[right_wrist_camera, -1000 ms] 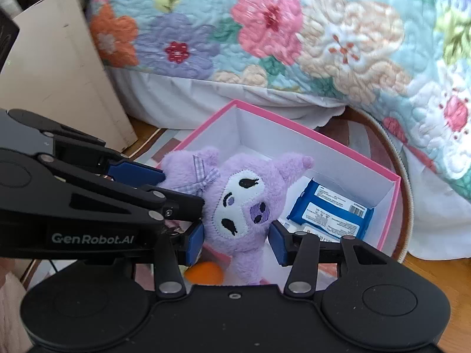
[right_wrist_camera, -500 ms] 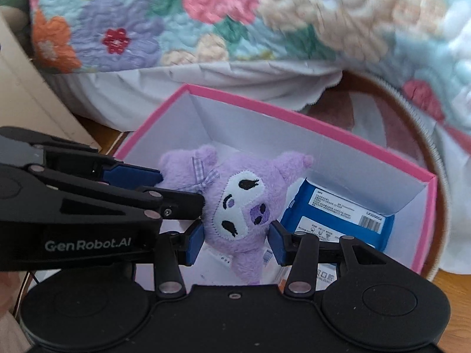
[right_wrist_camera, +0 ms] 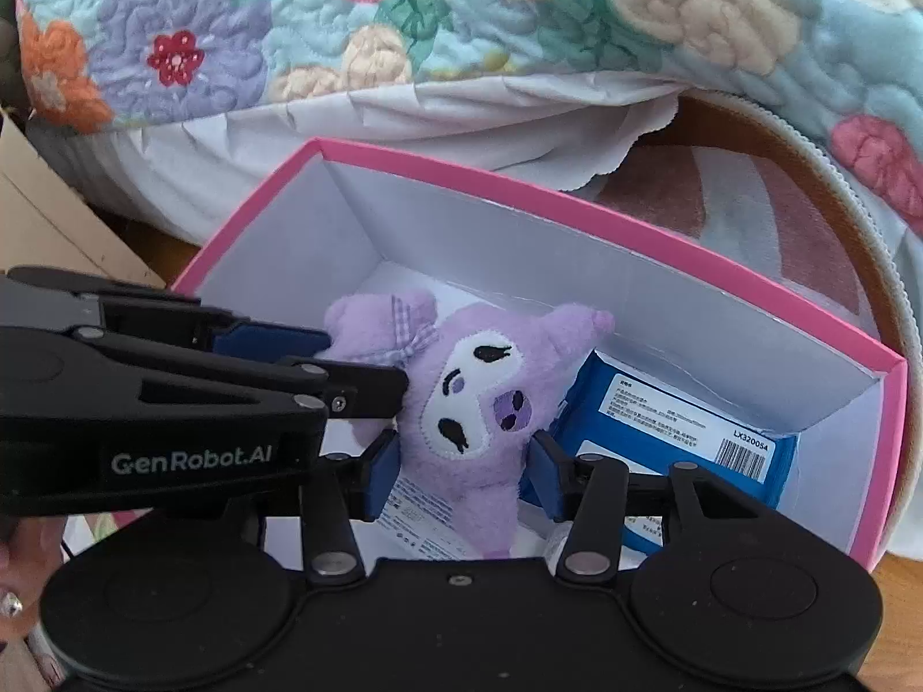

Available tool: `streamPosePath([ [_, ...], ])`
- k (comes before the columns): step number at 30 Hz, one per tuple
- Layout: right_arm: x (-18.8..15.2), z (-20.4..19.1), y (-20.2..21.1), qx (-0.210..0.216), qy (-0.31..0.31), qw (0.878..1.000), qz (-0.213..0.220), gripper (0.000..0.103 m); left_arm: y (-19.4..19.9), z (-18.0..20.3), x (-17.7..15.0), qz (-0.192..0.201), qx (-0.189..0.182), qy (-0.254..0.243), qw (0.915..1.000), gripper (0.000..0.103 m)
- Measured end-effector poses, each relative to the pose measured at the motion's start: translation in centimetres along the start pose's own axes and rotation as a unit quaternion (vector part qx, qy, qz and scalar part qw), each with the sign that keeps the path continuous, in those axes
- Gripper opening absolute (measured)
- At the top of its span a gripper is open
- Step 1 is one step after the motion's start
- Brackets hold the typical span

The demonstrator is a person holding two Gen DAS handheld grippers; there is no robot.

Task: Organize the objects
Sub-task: 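Lower the plush toy with both tools into the box beside the packets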

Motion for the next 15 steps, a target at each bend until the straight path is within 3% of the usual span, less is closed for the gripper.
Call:
streamPosePath([
  [15,-1.3,1.0,-1.3,-0.006,-0.024,0.999,-0.039,0.051,-2.1,-0.1,-0.8,-0.008,-0.018,0.017,0.9997,0.033],
])
Point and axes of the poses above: each gripper's, at about its wrist camera, not at the fingertips, and y roughly against the way its jaws point, z to its right, x to its top, the point moved 7 cm from there along -y, roughly the way its jaws point, and after that the axes turned 3 degrees about -y, right-handed, at the moved point
